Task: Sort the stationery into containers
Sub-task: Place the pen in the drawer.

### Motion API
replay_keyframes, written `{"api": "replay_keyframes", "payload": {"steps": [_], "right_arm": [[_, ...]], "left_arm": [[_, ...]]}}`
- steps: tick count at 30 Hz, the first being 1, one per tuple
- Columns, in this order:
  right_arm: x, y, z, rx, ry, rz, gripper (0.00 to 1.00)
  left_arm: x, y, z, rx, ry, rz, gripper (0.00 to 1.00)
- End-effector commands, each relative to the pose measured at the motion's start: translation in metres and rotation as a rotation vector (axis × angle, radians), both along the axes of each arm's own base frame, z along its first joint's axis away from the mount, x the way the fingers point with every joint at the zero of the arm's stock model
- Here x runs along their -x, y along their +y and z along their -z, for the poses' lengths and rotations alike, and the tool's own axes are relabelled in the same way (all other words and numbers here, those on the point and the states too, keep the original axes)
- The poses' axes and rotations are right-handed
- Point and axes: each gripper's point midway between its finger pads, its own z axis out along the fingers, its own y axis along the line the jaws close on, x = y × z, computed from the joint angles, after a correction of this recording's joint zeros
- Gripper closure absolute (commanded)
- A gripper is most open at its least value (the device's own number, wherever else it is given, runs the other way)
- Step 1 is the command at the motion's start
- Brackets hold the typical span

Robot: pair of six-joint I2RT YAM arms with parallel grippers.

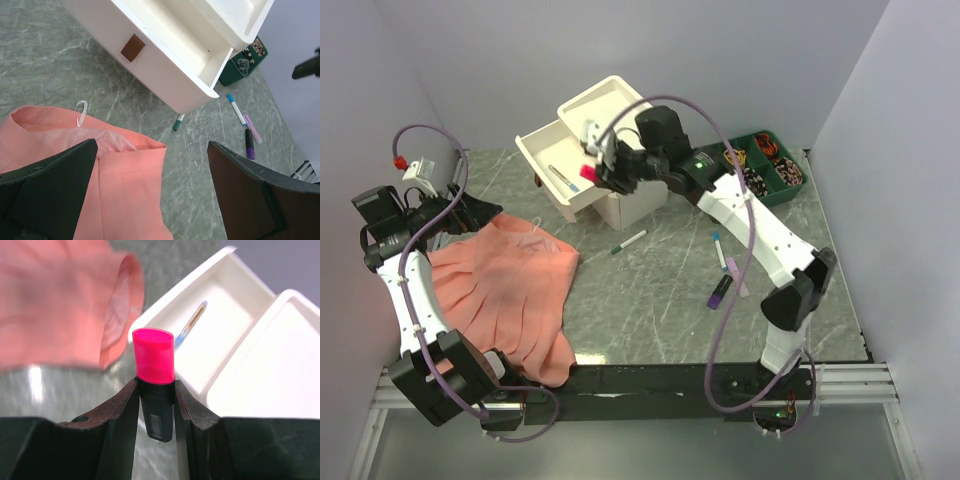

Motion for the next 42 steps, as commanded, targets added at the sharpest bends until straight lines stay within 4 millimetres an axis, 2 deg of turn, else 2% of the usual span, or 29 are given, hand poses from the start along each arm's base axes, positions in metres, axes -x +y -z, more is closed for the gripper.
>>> {"api": "replay_keyframes", "payload": {"steps": [1,2,3,5,6,8,9,10,11,13,14,15,20,22,26,28,29,31,32,33,34,35,37,38,39,40,41,42], "right_arm": [[-0.035,0.043,-0.035,-0.245,0.099,0.146,0.86],[-0.038,0.050,-0.039,-0.267,0.086,0.155,0.86],[-0.044,0.059,-0.028,-0.262,0.104,0.160,0.86],[-0.048,0.071,-0.028,-0.276,0.085,0.168,0.85],[-0.052,0.078,-0.016,-0.266,0.100,0.173,0.85],[-0.056,0.085,-0.011,-0.274,0.101,0.178,0.85],[-0.061,0.089,-0.001,-0.265,0.112,0.195,0.83],[-0.063,0.091,-0.001,-0.268,0.104,0.200,0.79],[-0.066,0.092,0.001,-0.269,0.098,0.211,0.66],[-0.069,0.091,-0.003,-0.279,0.091,0.231,0.56],[-0.069,0.090,-0.007,-0.286,0.086,0.234,0.50],[-0.066,0.087,-0.016,-0.299,0.076,0.231,0.48],[-0.054,0.071,-0.042,-0.357,0.029,0.237,0.47],[-0.049,0.062,-0.042,-0.360,0.010,0.243,0.47],[-0.042,0.047,-0.062,-0.404,-0.035,0.258,0.46],[-0.031,0.030,-0.066,-0.388,-0.047,0.251,0.46],[-0.020,0.014,-0.071,-0.356,-0.076,0.213,0.46],[-0.012,-0.009,-0.021,-0.203,-0.029,0.208,0.46],[-0.017,-0.035,-0.020,-0.172,-0.051,0.249,0.46],[-0.017,-0.052,0.010,-0.109,-0.001,0.275,0.46],[-0.015,-0.068,0.024,-0.075,0.037,0.288,0.46],[-0.014,-0.101,0.042,-0.002,0.075,0.296,0.47],[0.009,-0.141,0.096,0.169,0.175,0.259,0.47],[0.016,-0.159,0.104,0.260,0.096,0.164,0.47],[0.025,-0.183,0.131,0.341,0.124,0.140,0.47],[0.043,-0.202,0.150,0.427,0.165,0.095,0.47],[0.056,-0.217,0.170,0.526,0.118,-0.022,0.47],[0.065,-0.231,0.182,0.580,0.122,-0.060,0.47]], "left_arm": [[0.002,-0.006,-0.010,-0.007,-0.038,0.026,0.01],[0.003,-0.006,-0.011,-0.007,-0.040,0.026,0.00],[0.003,-0.006,-0.010,-0.002,-0.036,0.025,0.01],[0.003,-0.006,-0.011,0.000,-0.036,0.025,0.01],[0.002,-0.006,-0.011,0.005,-0.035,0.023,0.01],[0.002,-0.006,-0.012,0.006,-0.036,0.020,0.00],[0.002,-0.006,-0.013,0.007,-0.036,0.020,0.00],[0.002,-0.006,-0.014,0.006,-0.037,0.018,0.00],[0.002,-0.006,-0.014,0.006,-0.037,0.018,0.01],[0.002,-0.006,-0.015,0.005,-0.038,0.018,0.00],[0.002,-0.006,-0.015,0.006,-0.037,0.018,0.01],[0.002,-0.005,-0.015,0.007,-0.036,0.017,0.01],[0.000,-0.004,-0.011,0.016,-0.036,0.016,0.00],[-0.001,-0.005,-0.008,0.030,-0.029,0.017,0.00],[-0.003,-0.004,-0.009,0.043,-0.031,0.016,0.01],[-0.003,-0.005,-0.013,0.029,-0.046,0.021,0.01],[-0.002,-0.004,-0.014,0.024,-0.049,0.023,0.00],[-0.001,-0.005,-0.014,0.002,-0.050,0.029,0.00],[0.000,-0.005,-0.013,-0.016,-0.057,0.032,0.00],[0.001,-0.006,-0.012,-0.014,-0.048,0.035,0.00],[0.002,-0.005,-0.011,-0.020,-0.049,0.036,0.01],[0.002,-0.006,-0.009,-0.026,-0.048,0.041,0.01],[0.003,-0.006,-0.006,-0.025,-0.041,0.039,0.00],[0.004,-0.006,-0.003,-0.022,-0.037,0.039,0.01],[0.004,-0.006,0.000,-0.017,-0.030,0.039,0.00],[0.004,-0.007,0.000,-0.016,-0.031,0.040,0.01],[0.004,-0.007,0.003,-0.010,-0.024,0.041,0.00],[0.004,-0.006,0.004,-0.008,-0.022,0.038,0.01]]}}
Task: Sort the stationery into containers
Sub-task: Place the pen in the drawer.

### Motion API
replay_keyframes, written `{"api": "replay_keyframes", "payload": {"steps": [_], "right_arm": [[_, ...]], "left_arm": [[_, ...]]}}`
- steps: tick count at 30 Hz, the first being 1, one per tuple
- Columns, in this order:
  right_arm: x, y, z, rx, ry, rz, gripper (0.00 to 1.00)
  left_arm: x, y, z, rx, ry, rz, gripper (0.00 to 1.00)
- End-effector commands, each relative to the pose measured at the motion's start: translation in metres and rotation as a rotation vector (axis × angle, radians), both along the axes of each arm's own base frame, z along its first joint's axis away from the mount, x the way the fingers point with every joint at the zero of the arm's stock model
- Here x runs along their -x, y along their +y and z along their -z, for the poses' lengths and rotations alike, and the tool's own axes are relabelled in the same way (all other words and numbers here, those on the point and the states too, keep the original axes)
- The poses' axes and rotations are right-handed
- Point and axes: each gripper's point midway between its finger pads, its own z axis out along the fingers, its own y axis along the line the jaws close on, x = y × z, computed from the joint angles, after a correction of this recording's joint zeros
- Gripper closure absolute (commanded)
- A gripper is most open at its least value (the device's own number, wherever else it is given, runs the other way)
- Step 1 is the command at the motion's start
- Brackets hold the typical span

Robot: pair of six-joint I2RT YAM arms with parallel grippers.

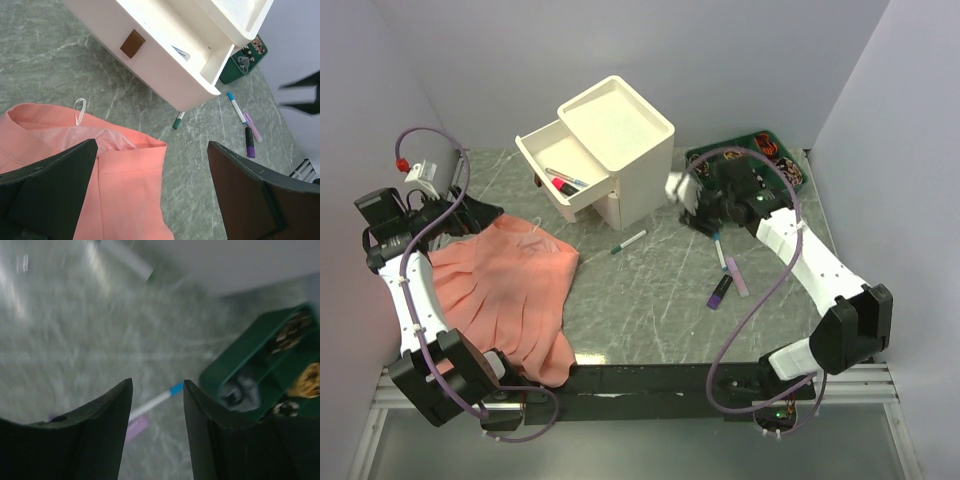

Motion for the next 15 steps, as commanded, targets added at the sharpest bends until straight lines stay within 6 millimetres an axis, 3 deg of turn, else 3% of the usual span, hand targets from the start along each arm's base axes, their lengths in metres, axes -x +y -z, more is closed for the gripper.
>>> {"api": "replay_keyframes", "payload": {"steps": [1,3,8,15], "right_arm": [[0.087,-0.062,0.087,0.367,0.164,-0.407,0.46],[0.103,-0.073,0.111,0.436,0.131,-0.520,0.46],[0.108,-0.077,0.147,0.540,0.031,-0.676,0.46],[0.107,-0.082,0.172,0.601,0.088,-0.730,0.46]], "left_arm": [[0.003,-0.004,0.000,-0.012,-0.026,0.029,0.01],[0.002,-0.004,0.001,-0.009,-0.020,0.019,0.01],[0.003,-0.002,0.001,-0.019,-0.014,-0.003,0.00],[0.009,-0.003,0.002,-0.033,0.011,-0.001,0.01]]}}
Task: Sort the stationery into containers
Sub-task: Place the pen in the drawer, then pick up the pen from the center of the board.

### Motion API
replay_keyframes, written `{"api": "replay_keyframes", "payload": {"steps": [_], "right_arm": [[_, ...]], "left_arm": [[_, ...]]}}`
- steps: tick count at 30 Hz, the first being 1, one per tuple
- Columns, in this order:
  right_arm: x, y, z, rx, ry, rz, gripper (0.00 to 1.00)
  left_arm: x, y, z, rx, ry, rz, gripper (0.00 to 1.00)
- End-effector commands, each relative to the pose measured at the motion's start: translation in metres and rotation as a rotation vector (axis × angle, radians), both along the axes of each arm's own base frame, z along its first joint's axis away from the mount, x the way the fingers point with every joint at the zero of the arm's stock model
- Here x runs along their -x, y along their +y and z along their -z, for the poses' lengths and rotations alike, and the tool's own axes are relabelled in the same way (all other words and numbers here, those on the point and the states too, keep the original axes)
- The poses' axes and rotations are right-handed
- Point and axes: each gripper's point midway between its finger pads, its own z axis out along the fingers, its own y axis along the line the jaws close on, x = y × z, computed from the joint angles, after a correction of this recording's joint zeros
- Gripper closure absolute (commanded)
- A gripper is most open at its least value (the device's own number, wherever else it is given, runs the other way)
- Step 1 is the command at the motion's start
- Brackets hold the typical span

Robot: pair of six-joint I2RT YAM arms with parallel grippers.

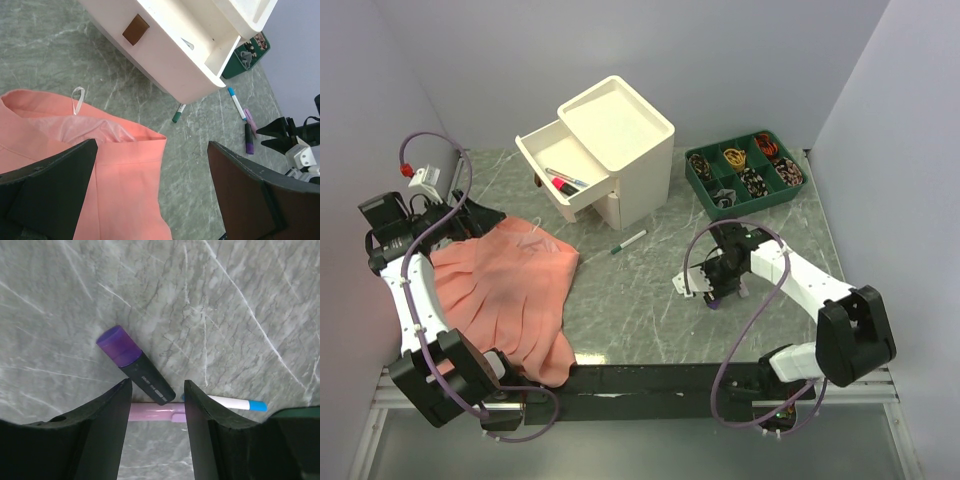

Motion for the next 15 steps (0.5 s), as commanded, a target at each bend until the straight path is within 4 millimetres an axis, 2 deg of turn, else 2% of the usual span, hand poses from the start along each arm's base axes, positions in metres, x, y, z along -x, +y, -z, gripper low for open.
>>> {"api": "replay_keyframes", "payload": {"steps": [1,6,15], "right_arm": [[-0.009,-0.003,0.010,0.057,-0.032,-0.100,0.46],[0.000,-0.019,0.022,0.154,0.056,-0.114,0.47],[-0.001,-0.023,0.038,0.198,0.097,-0.121,0.47]], "left_arm": [[0.005,-0.002,-0.009,-0.041,-0.021,0.005,0.00],[0.002,0.000,-0.009,-0.044,-0.028,-0.007,0.00],[-0.004,0.004,-0.007,-0.027,-0.018,-0.024,0.01]]}}
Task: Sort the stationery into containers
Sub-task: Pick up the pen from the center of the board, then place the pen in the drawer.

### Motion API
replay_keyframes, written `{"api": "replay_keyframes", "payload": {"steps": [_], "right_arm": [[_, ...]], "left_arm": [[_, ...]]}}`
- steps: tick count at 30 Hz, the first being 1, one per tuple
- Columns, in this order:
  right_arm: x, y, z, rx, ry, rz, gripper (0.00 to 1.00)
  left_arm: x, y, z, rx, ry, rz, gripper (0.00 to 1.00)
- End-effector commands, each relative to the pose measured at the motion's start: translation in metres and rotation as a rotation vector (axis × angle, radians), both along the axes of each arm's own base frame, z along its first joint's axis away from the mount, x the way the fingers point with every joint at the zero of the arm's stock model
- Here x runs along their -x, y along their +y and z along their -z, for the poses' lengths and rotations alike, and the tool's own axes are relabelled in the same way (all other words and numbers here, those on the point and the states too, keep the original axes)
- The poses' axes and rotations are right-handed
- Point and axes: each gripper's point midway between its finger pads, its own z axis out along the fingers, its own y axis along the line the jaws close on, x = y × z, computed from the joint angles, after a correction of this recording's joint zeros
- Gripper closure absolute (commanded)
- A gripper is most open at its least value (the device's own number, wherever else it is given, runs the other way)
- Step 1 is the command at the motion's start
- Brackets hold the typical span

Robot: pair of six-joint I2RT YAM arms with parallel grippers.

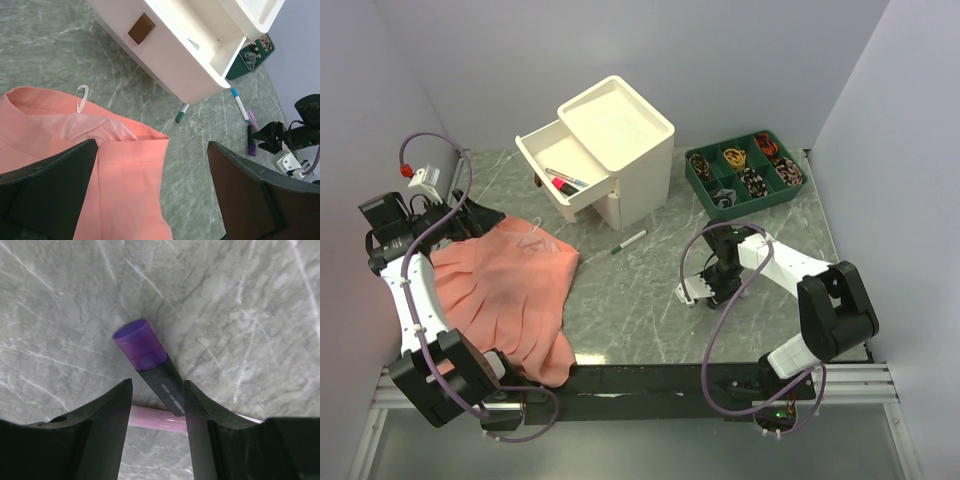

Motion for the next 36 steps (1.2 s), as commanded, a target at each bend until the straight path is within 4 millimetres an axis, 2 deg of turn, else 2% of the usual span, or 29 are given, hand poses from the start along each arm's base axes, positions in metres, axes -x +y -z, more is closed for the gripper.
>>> {"api": "replay_keyframes", "payload": {"steps": [1,6,8,12,14,15,17,18,19,20,21,23,24,25,26,27,29,30,31,32,36], "right_arm": [[-0.004,-0.002,0.004,0.033,0.011,-0.022,0.47],[-0.003,-0.003,0.015,0.055,0.049,-0.018,0.47],[-0.004,-0.004,0.018,0.063,0.057,-0.014,0.51],[-0.002,-0.005,0.022,0.076,0.082,-0.002,0.75],[0.002,-0.003,0.022,0.055,0.075,-0.003,0.83],[0.001,0.001,0.015,0.026,0.051,0.003,0.88],[-0.003,0.015,-0.005,-0.032,0.019,0.010,0.89],[0.001,0.028,-0.023,-0.103,0.020,0.033,0.89],[-0.012,0.043,-0.049,-0.166,-0.033,0.038,0.89],[-0.015,0.056,-0.068,-0.222,-0.053,0.044,0.89],[-0.022,0.084,-0.108,-0.340,-0.094,0.071,0.89],[-0.029,0.114,-0.152,-0.470,-0.115,0.106,0.89],[-0.037,0.142,-0.193,-0.597,-0.123,0.164,0.89],[-0.041,0.156,-0.212,-0.659,-0.118,0.202,0.89],[-0.043,0.169,-0.224,-0.710,-0.050,0.323,0.90],[-0.052,0.190,-0.264,-0.834,-0.067,0.324,0.90],[-0.067,0.213,-0.292,-0.948,0.003,0.457,0.91],[-0.068,0.223,-0.314,-1.007,0.005,0.459,0.91],[-0.071,0.230,-0.323,-1.044,0.020,0.478,0.92],[-0.077,0.243,-0.341,-1.122,0.042,0.507,0.92],[-0.084,0.279,-0.366,-1.257,0.059,0.507,0.95]], "left_arm": [[-0.005,0.003,-0.009,-0.022,-0.031,-0.007,0.00],[-0.007,0.004,-0.006,-0.018,-0.024,-0.012,0.00],[-0.007,0.004,-0.005,-0.015,-0.021,-0.013,0.01],[-0.006,0.005,-0.003,-0.015,-0.017,-0.018,0.01],[-0.007,0.004,-0.001,-0.009,-0.014,-0.015,0.01],[-0.006,0.004,-0.001,-0.008,-0.016,-0.015,0.00],[-0.006,0.003,-0.003,-0.010,-0.022,-0.009,0.01],[-0.006,0.004,-0.005,-0.019,-0.028,-0.008,0.00],[-0.006,0.004,-0.005,-0.023,-0.032,-0.006,0.01],[-0.006,0.004,-0.005,-0.024,-0.035,-0.004,0.00],[-0.006,0.003,-0.005,-0.020,-0.036,0.002,0.00],[-0.008,0.003,-0.007,-0.020,-0.052,0.007,0.00],[-0.008,0.001,-0.007,-0.006,-0.050,0.008,0.01],[-0.009,0.002,-0.009,-0.005,-0.064,0.011,0.01],[-0.010,0.002,-0.011,-0.004,-0.070,0.006,0.01],[-0.010,0.001,-0.012,0.007,-0.072,0.009,0.00],[-0.011,0.001,-0.016,0.006,-0.081,0.011,0.01],[-0.011,0.001,-0.018,-0.001,-0.089,0.012,0.00],[-0.011,0.001,-0.020,-0.005,-0.092,0.014,0.01],[-0.010,0.000,-0.020,-0.006,-0.091,0.015,0.00],[-0.007,-0.002,-0.024,-0.007,-0.098,0.024,0.01]]}}
